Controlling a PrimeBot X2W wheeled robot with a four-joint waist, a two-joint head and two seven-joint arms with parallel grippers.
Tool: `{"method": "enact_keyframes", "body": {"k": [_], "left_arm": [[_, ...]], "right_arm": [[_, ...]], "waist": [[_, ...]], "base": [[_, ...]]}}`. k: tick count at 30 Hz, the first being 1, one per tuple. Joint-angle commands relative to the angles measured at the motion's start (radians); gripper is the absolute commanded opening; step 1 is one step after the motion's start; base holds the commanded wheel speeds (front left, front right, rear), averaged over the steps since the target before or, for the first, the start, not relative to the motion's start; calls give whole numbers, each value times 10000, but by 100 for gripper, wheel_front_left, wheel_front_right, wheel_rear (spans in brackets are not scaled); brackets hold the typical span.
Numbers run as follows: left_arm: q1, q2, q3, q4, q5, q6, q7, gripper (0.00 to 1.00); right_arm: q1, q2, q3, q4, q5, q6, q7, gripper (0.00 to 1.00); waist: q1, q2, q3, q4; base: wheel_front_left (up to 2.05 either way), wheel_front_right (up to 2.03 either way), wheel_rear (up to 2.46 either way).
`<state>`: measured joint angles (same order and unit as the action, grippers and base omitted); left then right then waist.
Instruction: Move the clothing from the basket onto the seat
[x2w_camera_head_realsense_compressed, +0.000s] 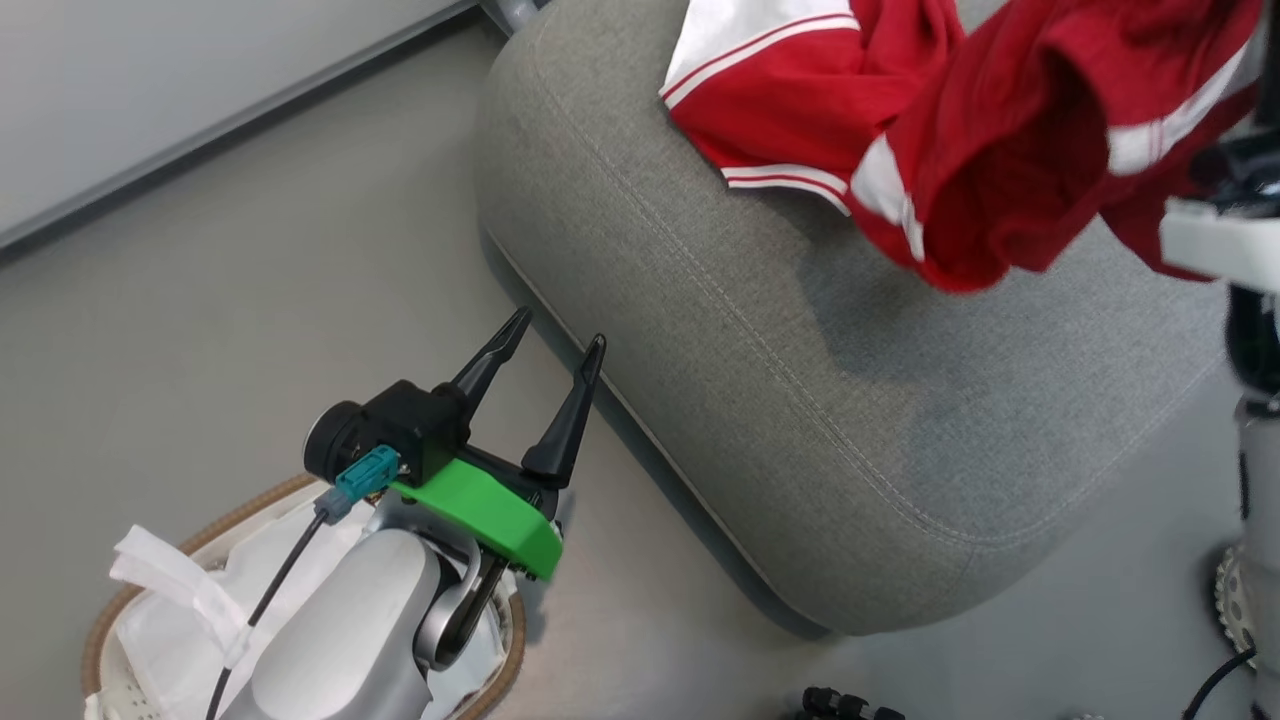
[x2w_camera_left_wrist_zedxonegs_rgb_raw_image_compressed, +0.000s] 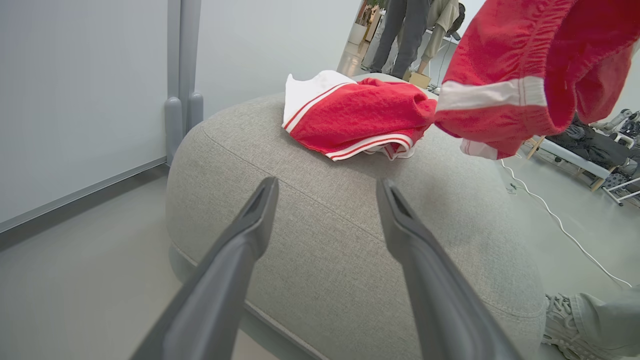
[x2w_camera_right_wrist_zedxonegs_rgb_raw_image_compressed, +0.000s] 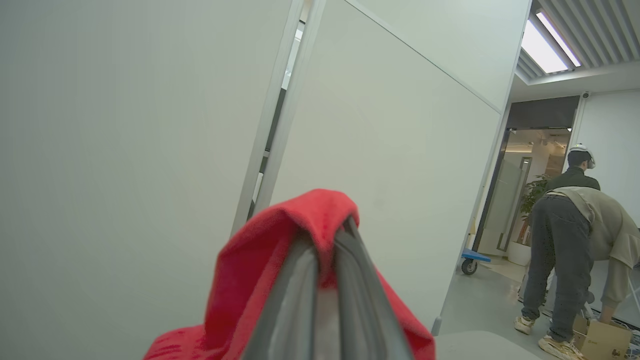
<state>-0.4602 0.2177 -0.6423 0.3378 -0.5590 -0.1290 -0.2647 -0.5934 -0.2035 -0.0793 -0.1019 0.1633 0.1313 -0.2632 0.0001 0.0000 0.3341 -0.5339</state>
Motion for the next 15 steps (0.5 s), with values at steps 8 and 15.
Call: {"method": "enact_keyframes", "body": {"k": [8,15], "left_arm": [[-1201,395,-768,-253,-28,-33,7,100],[-1921,354,-1211,-291,-139,-33,7,100]], "right_arm": [[-2894,-1542,-759,2198,-990,-12,-23,0],[-4468,-2183,-1535,4563,-1749,-12,-14,0]], "waist": [[-1,0,2196,1166],[-1,0,3061,2062]], "base": [[0,0,0],[0,0,0]]}}
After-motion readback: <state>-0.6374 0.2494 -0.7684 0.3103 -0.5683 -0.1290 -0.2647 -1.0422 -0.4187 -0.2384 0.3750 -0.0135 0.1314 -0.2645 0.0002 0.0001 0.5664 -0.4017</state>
